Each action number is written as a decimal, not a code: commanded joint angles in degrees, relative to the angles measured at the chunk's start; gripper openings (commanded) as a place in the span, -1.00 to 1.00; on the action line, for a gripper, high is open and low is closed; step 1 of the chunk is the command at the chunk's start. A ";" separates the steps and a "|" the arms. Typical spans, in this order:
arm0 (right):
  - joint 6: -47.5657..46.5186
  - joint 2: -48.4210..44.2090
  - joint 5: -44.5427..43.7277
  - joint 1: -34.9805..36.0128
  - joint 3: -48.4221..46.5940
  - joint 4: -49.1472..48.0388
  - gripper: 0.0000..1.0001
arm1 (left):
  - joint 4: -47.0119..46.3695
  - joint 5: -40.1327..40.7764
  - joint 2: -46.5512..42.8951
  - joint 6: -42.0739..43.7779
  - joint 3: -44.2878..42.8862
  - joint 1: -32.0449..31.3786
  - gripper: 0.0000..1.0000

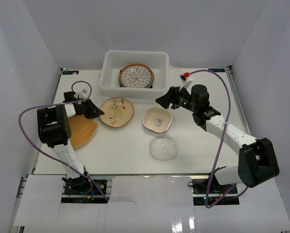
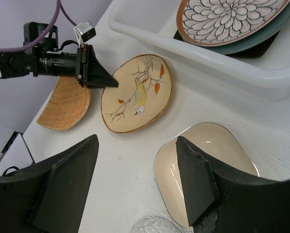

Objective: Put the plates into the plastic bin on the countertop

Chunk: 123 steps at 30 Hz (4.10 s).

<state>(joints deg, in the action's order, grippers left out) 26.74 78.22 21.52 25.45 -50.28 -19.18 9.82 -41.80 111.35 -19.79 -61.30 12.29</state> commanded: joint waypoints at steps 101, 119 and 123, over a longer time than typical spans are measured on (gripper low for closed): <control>25.54 40.68 -14.40 32.20 -24.66 -7.89 0.60 | -7.53 19.76 -50.82 -15.09 0.63 -22.31 0.96; 26.87 69.26 -15.35 34.75 -57.12 -4.72 0.05 | -3.84 15.16 -73.81 -1.13 18.12 -39.10 0.96; 27.57 68.66 -16.95 34.66 -56.42 -6.83 -0.50 | -9.81 19.56 -75.75 -4.01 21.39 -39.19 0.96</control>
<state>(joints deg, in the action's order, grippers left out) 53.74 146.67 7.84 60.40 -105.67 -25.45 4.73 -26.15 36.25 -23.68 -41.43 -26.76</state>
